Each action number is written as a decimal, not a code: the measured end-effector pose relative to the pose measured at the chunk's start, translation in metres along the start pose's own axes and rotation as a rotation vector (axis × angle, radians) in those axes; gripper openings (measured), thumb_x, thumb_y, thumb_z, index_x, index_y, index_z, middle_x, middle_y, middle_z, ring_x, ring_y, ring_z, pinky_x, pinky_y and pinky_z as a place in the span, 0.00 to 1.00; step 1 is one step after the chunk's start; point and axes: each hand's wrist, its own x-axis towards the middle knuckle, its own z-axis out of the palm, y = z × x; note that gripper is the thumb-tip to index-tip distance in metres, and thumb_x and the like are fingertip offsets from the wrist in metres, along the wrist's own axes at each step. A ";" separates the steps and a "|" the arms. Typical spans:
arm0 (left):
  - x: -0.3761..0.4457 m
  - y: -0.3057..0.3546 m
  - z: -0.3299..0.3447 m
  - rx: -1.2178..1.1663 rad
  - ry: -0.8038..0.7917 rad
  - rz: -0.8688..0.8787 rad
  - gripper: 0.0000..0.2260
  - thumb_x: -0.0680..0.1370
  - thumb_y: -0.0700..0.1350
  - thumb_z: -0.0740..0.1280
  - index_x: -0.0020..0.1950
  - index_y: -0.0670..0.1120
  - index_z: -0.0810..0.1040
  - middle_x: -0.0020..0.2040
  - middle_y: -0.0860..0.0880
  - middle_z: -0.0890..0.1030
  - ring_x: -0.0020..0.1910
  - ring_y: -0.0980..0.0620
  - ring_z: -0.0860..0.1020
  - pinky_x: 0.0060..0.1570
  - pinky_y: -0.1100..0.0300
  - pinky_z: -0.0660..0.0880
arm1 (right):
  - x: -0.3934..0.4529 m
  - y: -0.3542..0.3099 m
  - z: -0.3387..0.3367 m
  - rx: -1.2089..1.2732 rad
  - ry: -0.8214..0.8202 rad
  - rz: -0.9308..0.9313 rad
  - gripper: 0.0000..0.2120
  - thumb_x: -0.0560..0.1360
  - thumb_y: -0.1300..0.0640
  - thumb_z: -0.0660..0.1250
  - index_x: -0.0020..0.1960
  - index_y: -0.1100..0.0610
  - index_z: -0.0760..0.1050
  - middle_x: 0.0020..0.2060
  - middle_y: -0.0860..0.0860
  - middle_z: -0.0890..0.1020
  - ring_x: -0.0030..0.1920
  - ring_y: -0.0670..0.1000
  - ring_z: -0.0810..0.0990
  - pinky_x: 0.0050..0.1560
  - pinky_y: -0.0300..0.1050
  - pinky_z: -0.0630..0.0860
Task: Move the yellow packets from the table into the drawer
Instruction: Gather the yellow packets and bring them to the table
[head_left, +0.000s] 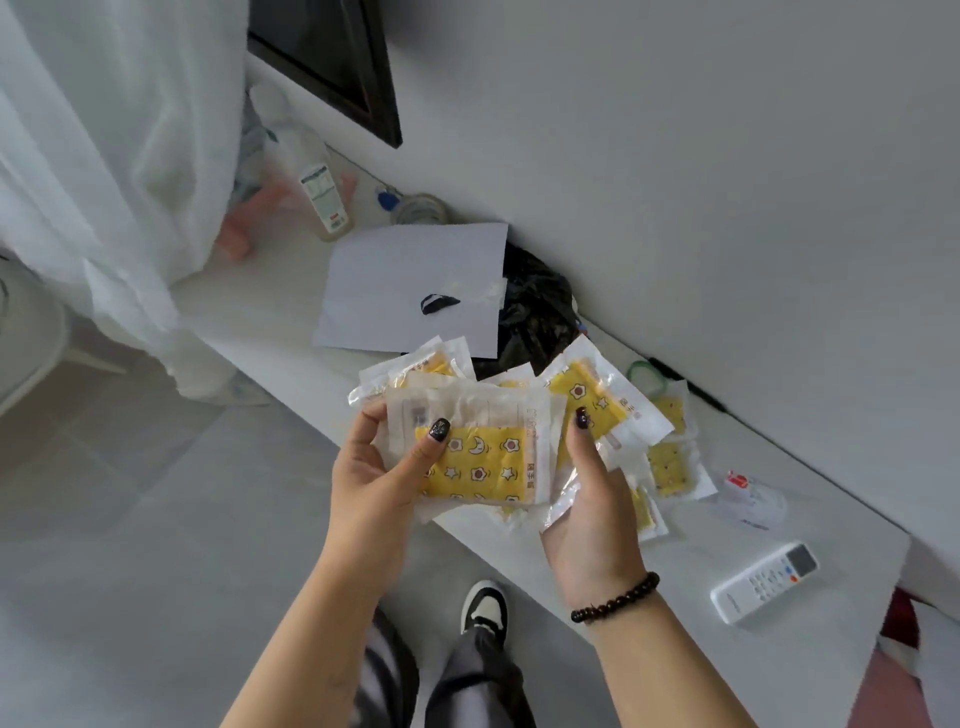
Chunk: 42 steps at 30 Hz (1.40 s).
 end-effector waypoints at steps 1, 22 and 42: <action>-0.002 0.006 -0.008 0.014 0.018 0.018 0.11 0.70 0.36 0.69 0.49 0.46 0.74 0.44 0.47 0.83 0.42 0.49 0.83 0.36 0.55 0.80 | 0.000 0.003 0.008 -0.070 0.006 -0.031 0.20 0.73 0.50 0.69 0.64 0.52 0.76 0.59 0.50 0.81 0.61 0.52 0.79 0.65 0.60 0.71; -0.007 0.183 -0.376 0.193 0.342 0.108 0.11 0.74 0.34 0.69 0.52 0.47 0.75 0.46 0.48 0.83 0.44 0.47 0.83 0.41 0.56 0.81 | -0.001 0.244 0.322 -0.542 -0.105 0.064 0.13 0.74 0.68 0.68 0.53 0.53 0.78 0.49 0.48 0.85 0.52 0.51 0.83 0.54 0.52 0.79; 0.027 0.309 -0.620 0.100 0.716 0.177 0.11 0.75 0.36 0.69 0.54 0.49 0.76 0.43 0.56 0.84 0.42 0.54 0.84 0.37 0.61 0.80 | 0.051 0.407 0.585 -0.692 -0.409 0.213 0.12 0.73 0.69 0.67 0.52 0.56 0.77 0.49 0.50 0.84 0.50 0.49 0.84 0.45 0.43 0.81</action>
